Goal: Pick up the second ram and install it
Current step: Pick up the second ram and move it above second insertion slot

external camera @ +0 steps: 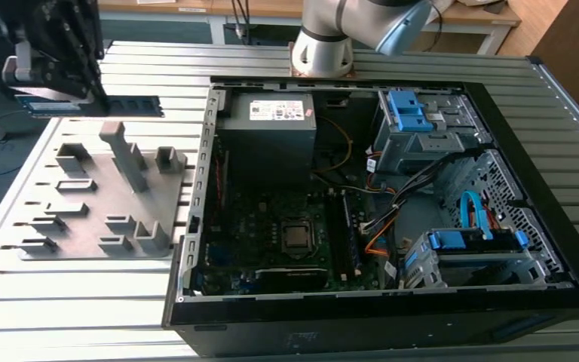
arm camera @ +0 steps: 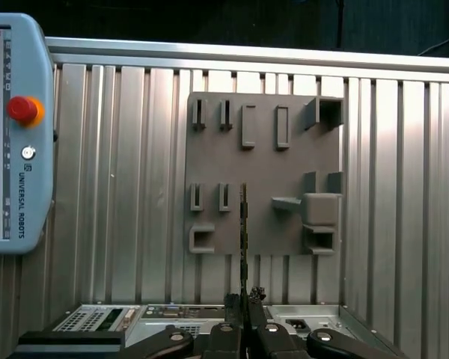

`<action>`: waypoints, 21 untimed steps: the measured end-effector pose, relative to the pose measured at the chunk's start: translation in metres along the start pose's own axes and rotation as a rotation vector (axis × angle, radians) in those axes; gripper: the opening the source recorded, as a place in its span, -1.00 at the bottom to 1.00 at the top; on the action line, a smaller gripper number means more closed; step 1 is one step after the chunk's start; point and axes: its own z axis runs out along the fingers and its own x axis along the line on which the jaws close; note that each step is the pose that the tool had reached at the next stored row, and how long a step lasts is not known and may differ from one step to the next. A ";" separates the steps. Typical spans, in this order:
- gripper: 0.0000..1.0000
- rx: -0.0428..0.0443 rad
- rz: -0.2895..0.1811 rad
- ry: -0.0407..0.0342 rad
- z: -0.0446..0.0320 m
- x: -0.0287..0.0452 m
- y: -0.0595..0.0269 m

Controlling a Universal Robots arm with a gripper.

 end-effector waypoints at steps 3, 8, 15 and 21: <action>-0.72 -0.0003 0.000 0.0001 -0.0002 0.0002 -0.0097; -0.72 -0.0010 0.000 0.0000 -0.0005 0.0004 -0.0267; -0.72 -0.0017 0.000 -0.0001 -0.0008 0.0008 -0.0488; -0.72 -0.0024 0.000 0.0000 -0.0012 0.0011 -0.0681</action>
